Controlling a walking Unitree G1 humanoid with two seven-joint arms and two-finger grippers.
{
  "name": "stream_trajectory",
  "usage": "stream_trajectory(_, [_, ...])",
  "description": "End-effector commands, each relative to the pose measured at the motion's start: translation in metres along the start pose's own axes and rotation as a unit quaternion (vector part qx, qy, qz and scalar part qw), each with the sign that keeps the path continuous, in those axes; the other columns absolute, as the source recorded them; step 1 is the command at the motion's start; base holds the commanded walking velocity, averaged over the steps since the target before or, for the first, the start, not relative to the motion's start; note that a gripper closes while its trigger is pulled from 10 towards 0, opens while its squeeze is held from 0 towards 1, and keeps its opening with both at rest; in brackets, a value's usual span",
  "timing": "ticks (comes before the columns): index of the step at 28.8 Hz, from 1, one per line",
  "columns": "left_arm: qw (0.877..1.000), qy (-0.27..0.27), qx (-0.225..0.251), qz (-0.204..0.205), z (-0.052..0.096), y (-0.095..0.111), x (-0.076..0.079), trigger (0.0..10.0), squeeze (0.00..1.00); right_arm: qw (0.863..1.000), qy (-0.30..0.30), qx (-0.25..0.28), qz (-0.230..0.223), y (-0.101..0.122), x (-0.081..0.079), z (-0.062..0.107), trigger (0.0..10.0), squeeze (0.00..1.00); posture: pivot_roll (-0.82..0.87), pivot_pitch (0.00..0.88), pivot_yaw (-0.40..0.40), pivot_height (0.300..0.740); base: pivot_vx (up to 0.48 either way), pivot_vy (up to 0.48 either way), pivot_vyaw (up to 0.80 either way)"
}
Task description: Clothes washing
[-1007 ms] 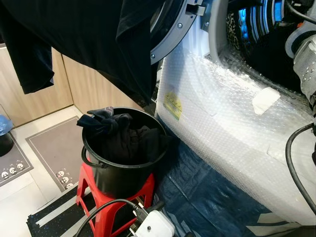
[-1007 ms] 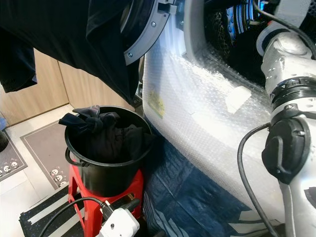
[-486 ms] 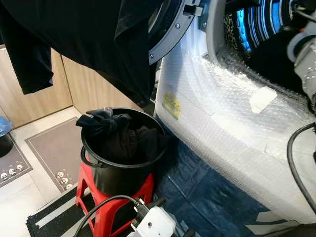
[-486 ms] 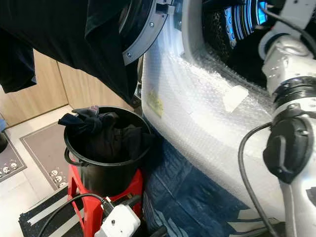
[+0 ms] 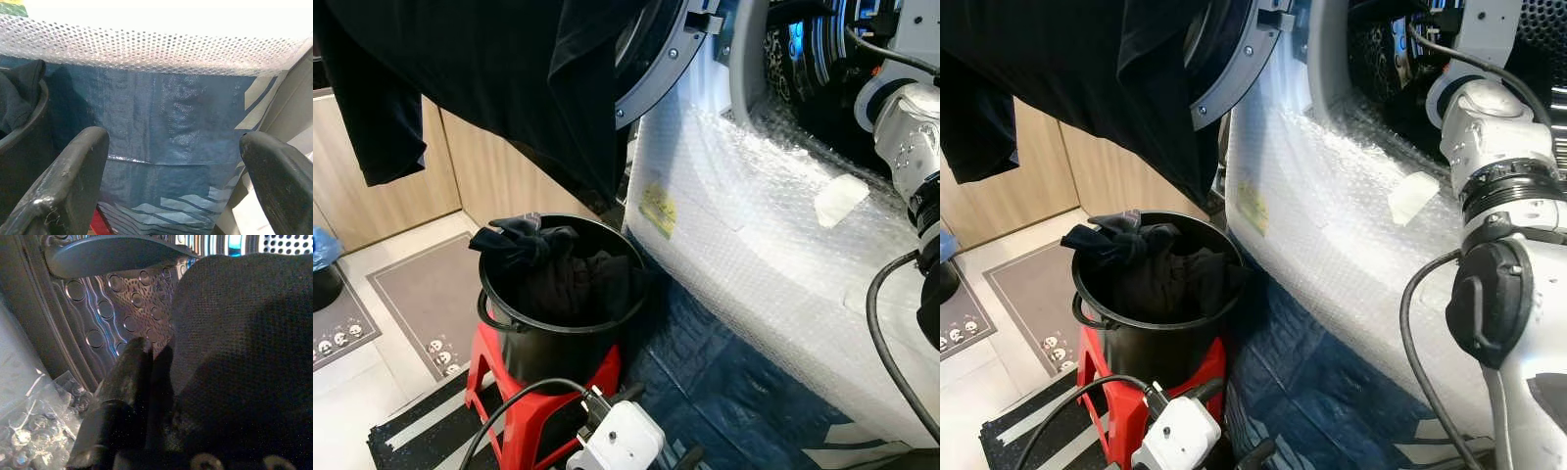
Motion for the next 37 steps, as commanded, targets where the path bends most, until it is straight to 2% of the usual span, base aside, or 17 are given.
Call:
stream_trajectory(1, [1.0, -0.007, -0.012, 0.007, -0.001, -0.004, 0.003, 10.0, 0.0, 1.0, -0.012, 0.004, 0.0, 0.004, 0.012, 0.002, 10.0, 1.0, 0.14, 0.064, -0.19, 0.74, 0.0, 0.0, 0.0])
stream_trajectory(10, [1.0, -0.006, -0.013, 0.004, -0.001, -0.004, 0.001, 10.0, 0.0, 1.0, -0.022, -0.006, -0.011, 0.0, 0.025, 0.004, 10.0, 1.0, 0.15, 0.053, -0.196, 0.74, 0.0, 0.0, 0.0])
stream_trajectory(20, [1.0, -0.011, -0.011, -0.01, -0.004, -0.005, -0.005, 10.0, 0.0, 0.999, 0.005, -0.036, -0.009, -0.008, 0.032, 0.006, 10.0, 1.0, 0.14, 0.003, -0.19, 0.74, 0.0, 0.0, 0.0])
stream_trajectory(23, [1.0, -0.011, -0.011, -0.012, -0.004, -0.005, -0.006, 10.0, 0.0, 0.999, 0.008, -0.039, -0.01, -0.008, 0.034, 0.007, 10.0, 1.0, 0.14, 0.001, -0.19, 0.74, 0.0, 0.0, 0.0])
stream_trajectory(28, [1.0, -0.013, -0.01, -0.02, -0.006, -0.005, -0.01, 10.0, 0.0, 0.999, 0.009, -0.04, -0.021, -0.001, 0.046, 0.011, 10.0, 1.0, 0.14, 0.0, -0.177, 0.74, 0.0, 0.0, 0.0])
stream_trajectory(32, [1.0, -0.015, -0.009, -0.024, -0.006, -0.005, -0.012, 10.0, 0.0, 0.999, 0.007, -0.047, -0.023, -0.002, 0.046, 0.012, 10.0, 1.0, 0.13, 0.0, -0.169, 0.74, 0.0, 0.0, 0.0])
stream_trajectory(33, [1.0, -0.016, -0.009, -0.025, -0.007, -0.005, -0.013, 10.0, 0.0, 0.999, 0.0, -0.049, -0.022, -0.003, 0.048, 0.013, 10.0, 0.93, 0.13, 0.0, -0.167, 0.74, 0.0, 0.0, 0.0])
stream_trajectory(34, [0.999, -0.017, -0.009, -0.026, -0.007, -0.005, -0.013, 10.0, 0.0, 0.999, -0.001, -0.048, -0.019, -0.004, 0.049, 0.013, 10.0, 0.29, 0.13, 0.0, -0.164, 0.74, 0.0, 0.0, 0.0])
stream_trajectory(35, [0.999, -0.018, -0.009, -0.027, -0.007, -0.005, -0.014, 10.0, 0.0, 0.998, -0.001, -0.054, -0.016, -0.006, 0.05, 0.014, 10.0, 0.0, 0.12, 0.0, -0.162, 0.74, 0.0, 0.0, 0.0])
stream_trajectory(37, [0.999, -0.02, -0.009, -0.028, -0.008, -0.005, -0.015, 10.0, 0.0, 0.998, -0.007, -0.058, -0.019, -0.009, 0.051, 0.015, 10.0, 0.0, 0.12, 0.0, -0.16, 0.74, 0.0, 0.0, 0.0])
Point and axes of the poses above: a point about 5 cm out from each wrist's last joint towards the gripper, its own z axis pointing back from the gripper into the wrist, its own y axis along the axis of the wrist's last joint, x = y × z, the point moved 2 cm from there along -z, pointing out of the wrist towards the gripper
